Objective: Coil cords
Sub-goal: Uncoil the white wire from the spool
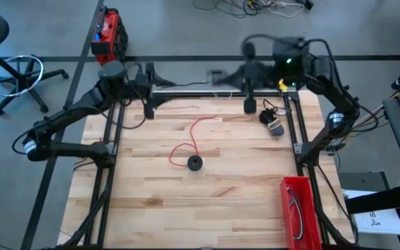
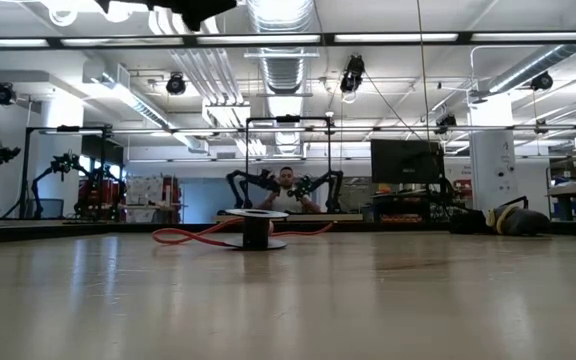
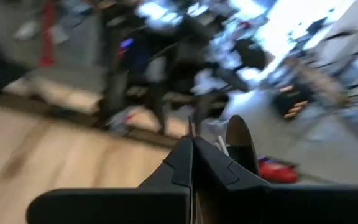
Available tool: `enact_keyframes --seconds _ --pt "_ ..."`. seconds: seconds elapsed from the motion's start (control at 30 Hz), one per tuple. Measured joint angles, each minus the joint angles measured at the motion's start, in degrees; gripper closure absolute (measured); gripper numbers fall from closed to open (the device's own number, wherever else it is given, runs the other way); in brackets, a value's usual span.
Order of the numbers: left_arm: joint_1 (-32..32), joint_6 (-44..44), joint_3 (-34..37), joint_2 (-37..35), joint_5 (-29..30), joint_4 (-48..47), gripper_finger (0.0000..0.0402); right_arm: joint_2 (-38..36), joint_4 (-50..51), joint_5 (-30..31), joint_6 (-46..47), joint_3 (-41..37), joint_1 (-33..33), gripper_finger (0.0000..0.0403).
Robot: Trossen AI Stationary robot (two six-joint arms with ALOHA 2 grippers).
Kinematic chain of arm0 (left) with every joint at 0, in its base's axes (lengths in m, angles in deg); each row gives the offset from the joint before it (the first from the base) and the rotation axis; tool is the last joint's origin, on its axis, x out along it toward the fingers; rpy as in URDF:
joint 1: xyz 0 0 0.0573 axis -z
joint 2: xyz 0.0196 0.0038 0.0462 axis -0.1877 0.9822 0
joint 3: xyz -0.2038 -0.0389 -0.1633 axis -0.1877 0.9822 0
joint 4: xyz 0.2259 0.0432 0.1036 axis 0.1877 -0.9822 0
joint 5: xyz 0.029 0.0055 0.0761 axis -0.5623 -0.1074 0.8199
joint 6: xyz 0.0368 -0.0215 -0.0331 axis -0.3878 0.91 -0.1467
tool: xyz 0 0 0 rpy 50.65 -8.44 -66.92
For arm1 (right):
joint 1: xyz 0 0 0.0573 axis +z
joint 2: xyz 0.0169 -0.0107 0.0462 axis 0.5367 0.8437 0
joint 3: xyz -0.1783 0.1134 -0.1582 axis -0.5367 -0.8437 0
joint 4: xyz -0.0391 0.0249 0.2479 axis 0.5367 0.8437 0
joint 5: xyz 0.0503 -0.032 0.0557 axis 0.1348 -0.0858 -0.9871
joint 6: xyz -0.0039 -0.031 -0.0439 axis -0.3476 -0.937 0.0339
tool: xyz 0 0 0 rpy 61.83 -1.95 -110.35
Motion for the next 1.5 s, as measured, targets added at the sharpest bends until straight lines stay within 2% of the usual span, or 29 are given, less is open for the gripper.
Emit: enact_keyframes --seconds 0.07,0.13,0.27,0.33,0.47,0.63,0.8,1.17,1.3,1.43,1.5 --pt "2.06 0.08 1.50 0.00 -2.74 2.36 0.0180 0.59 4.14 -1.90 0.36 0.00 1.71 0.0403" --pt "5.30 0.39 3.59 0.00 -2.69 6.20 0.0180 1.28 8.71 -2.21 0.04 0.00 4.14 0.0403" --pt "13.45 0.20 8.66 0.02 4.00 17.76 0.0180 3.59 15.04 -1.67 -1.24 -0.17 10.92 0.0403" --pt "17.04 -0.54 10.78 0.04 5.87 23.52 0.0180 4.93 15.64 1.12 -1.33 -0.17 14.92 0.0403" --pt "24.18 -2.19 14.09 0.81 9.25 32.09 0.0180 7.07 15.95 11.15 -2.16 -0.20 21.48 0.0403" --pt "30.83 -7.14 15.69 1.84 18.47 33.53 0.0180 8.94 15.86 17.48 -0.29 -0.20 25.34 0.0403" --pt "33.28 -9.04 14.76 3.67 24.40 33.59 0.0194 10.63 15.86 17.82 2.07 -0.20 25.38 0.0403" --pt "33.25 -9.52 13.96 6.08 24.88 32.43 0.0307 11.35 14.23 17.73 1.30 -0.06 25.25 0.0403" --pt "32.87 -10.06 14.13 5.60 24.62 30.47 0.0332 9.12 11.43 15.94 0.71 0.07 25.79 0.0403" --pt "32.84 -7.59 14.59 7.03 16.43 30.62 0.0336 6.68 8.36 14.27 0.64 0.28 25.99 0.0403" --pt "33.02 -6.27 14.68 8.54 15.40 32.25 0.0329 6.03 8.06 14.26 0.66 0.28 25.95 0.0403"
